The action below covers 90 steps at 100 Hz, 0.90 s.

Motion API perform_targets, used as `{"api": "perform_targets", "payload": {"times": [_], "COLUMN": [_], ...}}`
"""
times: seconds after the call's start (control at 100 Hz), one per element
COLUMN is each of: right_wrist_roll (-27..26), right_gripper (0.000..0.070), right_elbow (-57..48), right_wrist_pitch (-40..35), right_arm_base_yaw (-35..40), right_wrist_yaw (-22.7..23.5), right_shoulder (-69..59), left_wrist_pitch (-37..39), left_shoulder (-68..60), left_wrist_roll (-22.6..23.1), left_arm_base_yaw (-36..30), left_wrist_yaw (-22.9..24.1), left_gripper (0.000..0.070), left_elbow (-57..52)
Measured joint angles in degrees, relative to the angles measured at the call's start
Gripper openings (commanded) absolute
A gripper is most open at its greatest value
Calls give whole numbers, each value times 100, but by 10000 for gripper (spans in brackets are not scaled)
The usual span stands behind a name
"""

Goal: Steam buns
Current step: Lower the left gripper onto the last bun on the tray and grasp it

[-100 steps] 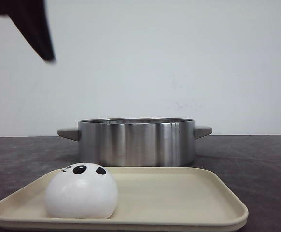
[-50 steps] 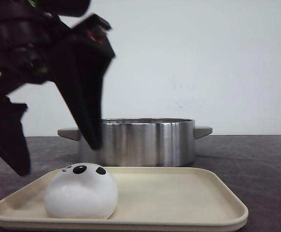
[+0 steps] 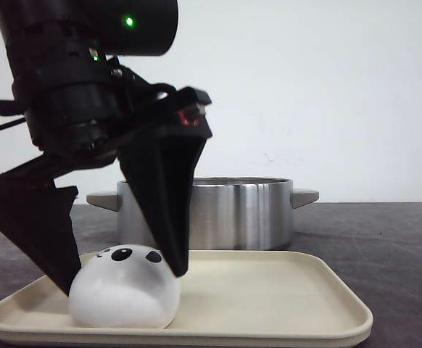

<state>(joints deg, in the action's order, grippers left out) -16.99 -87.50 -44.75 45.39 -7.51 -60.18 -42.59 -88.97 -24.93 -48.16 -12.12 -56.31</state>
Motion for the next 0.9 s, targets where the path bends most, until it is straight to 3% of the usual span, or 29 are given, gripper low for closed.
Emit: {"api": "perform_targets", "payload": {"times": [0.12,0.33,0.42,0.68,0.9], "right_wrist_roll": [-31,-111,-131,-142,-144], "right_gripper": [11,11,10,10,10], "right_elbow": [0,0,0,0,0], "right_wrist_pitch": [-81,-138,-181,-247,-247], "right_arm_base_yaw": [0,0,0,7,11], "right_wrist_yaw": [2,4,4,4,4], "right_shoulder": [0,0,0,0,0], "left_wrist_pitch": [-42,-22,-11,-103,-205], "left_shoulder": [-33,-33,-33,-33,354], "left_wrist_roll": [0,-11,-7,151,291], "left_arm_base_yaw": [0,0,0,-31,-238], "left_wrist_yaw": [2,4,4,358,341], "left_gripper": [292,164,0,0,0], "left_elbow": [0,0,0,-20,-98]}}
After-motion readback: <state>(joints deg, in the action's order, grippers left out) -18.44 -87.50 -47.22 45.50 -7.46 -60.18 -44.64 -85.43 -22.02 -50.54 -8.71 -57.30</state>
